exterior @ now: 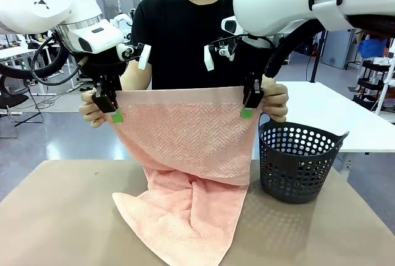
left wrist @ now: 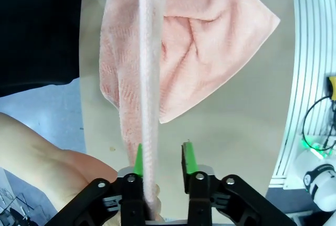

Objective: Fold the towel.
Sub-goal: Grab the top end of the 100 cm Hotel Towel extended by the human.

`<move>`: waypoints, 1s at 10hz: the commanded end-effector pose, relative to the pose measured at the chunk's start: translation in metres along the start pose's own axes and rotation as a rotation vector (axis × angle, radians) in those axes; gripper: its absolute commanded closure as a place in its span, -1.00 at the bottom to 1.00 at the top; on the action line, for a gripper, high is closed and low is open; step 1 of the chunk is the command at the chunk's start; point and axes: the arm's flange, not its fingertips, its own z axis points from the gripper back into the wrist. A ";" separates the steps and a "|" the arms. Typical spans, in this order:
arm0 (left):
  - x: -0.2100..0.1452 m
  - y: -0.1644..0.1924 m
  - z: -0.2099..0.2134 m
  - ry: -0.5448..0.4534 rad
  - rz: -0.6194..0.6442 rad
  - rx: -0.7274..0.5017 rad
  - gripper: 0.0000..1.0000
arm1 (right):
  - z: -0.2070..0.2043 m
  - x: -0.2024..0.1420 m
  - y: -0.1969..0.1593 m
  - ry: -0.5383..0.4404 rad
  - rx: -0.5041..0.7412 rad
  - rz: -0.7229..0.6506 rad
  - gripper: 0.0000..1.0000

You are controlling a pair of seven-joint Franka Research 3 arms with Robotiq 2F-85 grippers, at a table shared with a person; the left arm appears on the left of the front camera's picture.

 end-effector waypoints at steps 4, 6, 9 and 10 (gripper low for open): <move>-0.009 0.004 0.002 -0.023 0.003 -0.011 1.00 | 0.003 0.001 0.000 0.001 -0.010 -0.031 1.00; -0.016 0.004 -0.004 -0.040 0.023 -0.015 1.00 | 0.003 -0.003 -0.002 -0.041 0.010 -0.055 1.00; -0.007 0.004 0.000 -0.008 0.020 -0.003 1.00 | 0.002 0.000 0.000 -0.012 0.003 -0.015 1.00; -0.007 0.004 0.000 -0.008 0.020 -0.003 1.00 | 0.002 0.000 0.000 -0.012 0.003 -0.015 1.00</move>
